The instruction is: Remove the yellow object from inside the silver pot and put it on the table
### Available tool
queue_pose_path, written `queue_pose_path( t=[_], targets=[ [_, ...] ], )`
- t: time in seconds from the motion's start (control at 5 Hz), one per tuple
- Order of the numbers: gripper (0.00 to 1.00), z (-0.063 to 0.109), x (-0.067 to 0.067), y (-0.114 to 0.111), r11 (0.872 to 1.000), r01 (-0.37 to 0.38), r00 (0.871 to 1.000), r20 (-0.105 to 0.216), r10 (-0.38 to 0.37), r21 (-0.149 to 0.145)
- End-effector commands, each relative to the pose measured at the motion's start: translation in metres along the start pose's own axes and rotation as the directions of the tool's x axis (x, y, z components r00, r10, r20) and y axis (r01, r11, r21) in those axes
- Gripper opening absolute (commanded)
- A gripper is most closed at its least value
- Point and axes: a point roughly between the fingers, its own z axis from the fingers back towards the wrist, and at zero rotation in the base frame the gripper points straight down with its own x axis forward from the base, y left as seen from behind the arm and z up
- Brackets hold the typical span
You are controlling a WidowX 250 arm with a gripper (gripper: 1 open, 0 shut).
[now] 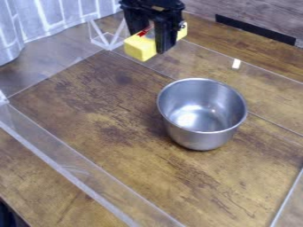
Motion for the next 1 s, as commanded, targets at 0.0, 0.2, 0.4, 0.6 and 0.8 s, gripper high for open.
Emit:
queue_pose_path(
  t=[0.0,0.2,0.4,0.6,0.8],
  targets=[
    [0.00,0.019,0.006,0.003,1.000,0.030,0.997,0.074,-0.029,-0.009],
    [1.00,0.013,0.003,0.001,0.996,0.074,0.995,0.072,-0.072,-0.039],
    [1.00,-0.002,-0.001,-0.001,0.992,0.119,0.992,0.051,-0.116,-0.052],
    [1.00,-0.012,-0.008,0.001,0.975,0.211,0.977,0.043,-0.208,-0.065],
    [1.00,-0.019,-0.013,0.009,0.950,0.305,0.952,0.038,-0.303,-0.067]
  ],
)
